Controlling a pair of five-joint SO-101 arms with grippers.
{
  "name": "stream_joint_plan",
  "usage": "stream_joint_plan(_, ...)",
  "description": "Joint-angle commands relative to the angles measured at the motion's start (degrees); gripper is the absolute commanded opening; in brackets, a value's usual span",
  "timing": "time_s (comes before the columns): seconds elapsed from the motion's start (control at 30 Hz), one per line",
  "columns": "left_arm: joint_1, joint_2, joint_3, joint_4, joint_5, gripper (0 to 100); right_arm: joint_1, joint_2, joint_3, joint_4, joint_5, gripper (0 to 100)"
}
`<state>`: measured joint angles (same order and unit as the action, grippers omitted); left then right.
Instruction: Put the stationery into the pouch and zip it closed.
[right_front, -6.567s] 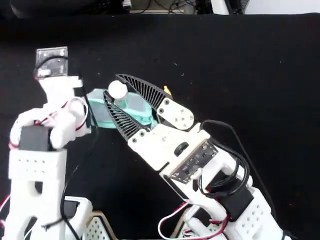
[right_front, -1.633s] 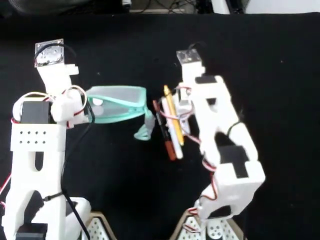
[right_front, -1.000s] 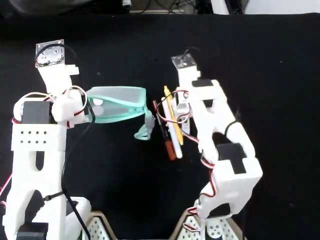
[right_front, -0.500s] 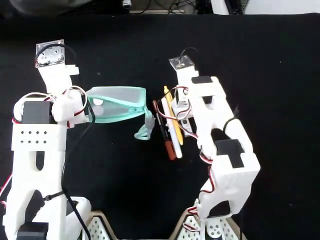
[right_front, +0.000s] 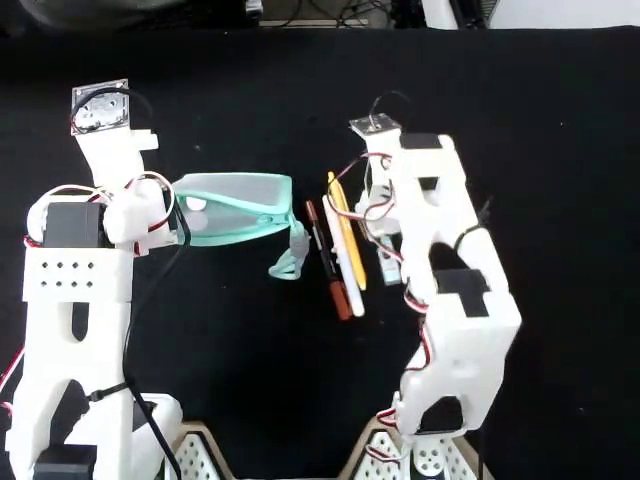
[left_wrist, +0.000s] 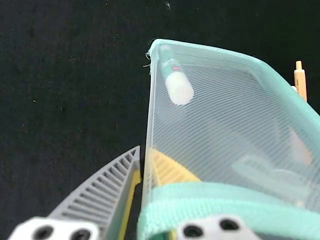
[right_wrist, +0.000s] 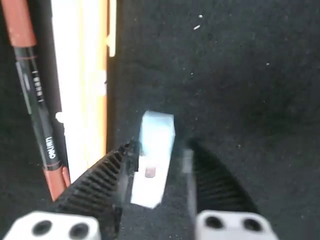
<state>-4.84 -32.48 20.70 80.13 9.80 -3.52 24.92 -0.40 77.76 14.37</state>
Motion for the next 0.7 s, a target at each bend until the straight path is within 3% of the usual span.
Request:
stream_joint_plan(0.0,-0.9,0.5,0.0,-0.2,-0.1,3,0.6,2.8,-6.5,1.6,0.0,16.1)
stream_joint_plan(0.13,-0.9,0.5,0.0,-0.2,-0.1,3,0.6,5.4,-9.3,2.5,0.0,10.9)
stream_joint_plan(0.67,-0.9,0.5,0.0,-0.3,-0.1,3,0.4,7.3,-10.7,2.3,-0.4,13.9)
